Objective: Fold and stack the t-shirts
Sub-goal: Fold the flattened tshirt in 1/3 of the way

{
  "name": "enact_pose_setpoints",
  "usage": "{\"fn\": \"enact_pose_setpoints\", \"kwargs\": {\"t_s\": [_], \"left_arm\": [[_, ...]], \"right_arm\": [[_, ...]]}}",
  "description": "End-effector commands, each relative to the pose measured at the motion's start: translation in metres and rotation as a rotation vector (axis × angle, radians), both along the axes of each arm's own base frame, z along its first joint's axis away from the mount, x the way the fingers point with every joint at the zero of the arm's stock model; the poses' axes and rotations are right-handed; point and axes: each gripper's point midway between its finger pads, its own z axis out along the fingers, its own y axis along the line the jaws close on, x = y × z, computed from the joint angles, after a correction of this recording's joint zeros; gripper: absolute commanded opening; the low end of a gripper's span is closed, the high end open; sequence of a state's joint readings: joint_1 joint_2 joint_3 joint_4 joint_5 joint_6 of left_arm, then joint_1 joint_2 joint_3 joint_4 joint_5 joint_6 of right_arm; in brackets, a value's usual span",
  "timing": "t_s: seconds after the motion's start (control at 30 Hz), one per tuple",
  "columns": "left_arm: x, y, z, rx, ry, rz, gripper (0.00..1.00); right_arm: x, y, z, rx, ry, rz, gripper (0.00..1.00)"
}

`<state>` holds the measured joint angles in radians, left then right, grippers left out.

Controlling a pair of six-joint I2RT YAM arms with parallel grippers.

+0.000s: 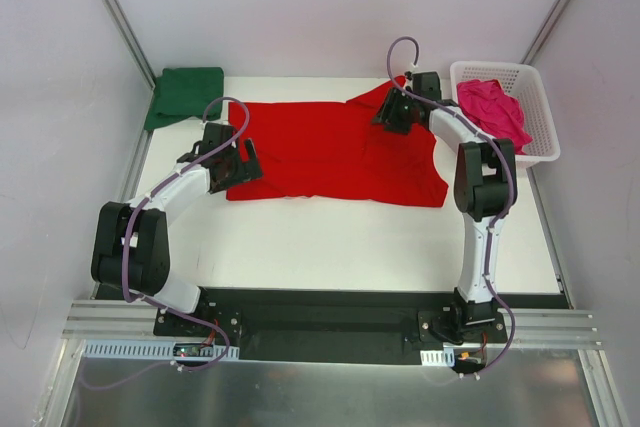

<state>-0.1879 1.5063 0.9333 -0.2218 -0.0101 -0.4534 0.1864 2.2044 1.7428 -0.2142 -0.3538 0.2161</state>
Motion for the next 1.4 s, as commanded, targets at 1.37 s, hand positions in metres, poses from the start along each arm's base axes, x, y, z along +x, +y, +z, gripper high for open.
{"fn": "enact_pose_setpoints", "kwargs": {"t_s": [1.37], "left_arm": [[-0.013,0.004,-0.012,-0.034,0.017,0.015,0.88]], "right_arm": [[-0.235,-0.105,0.006,-0.150,0.157,-0.157,0.56]]}}
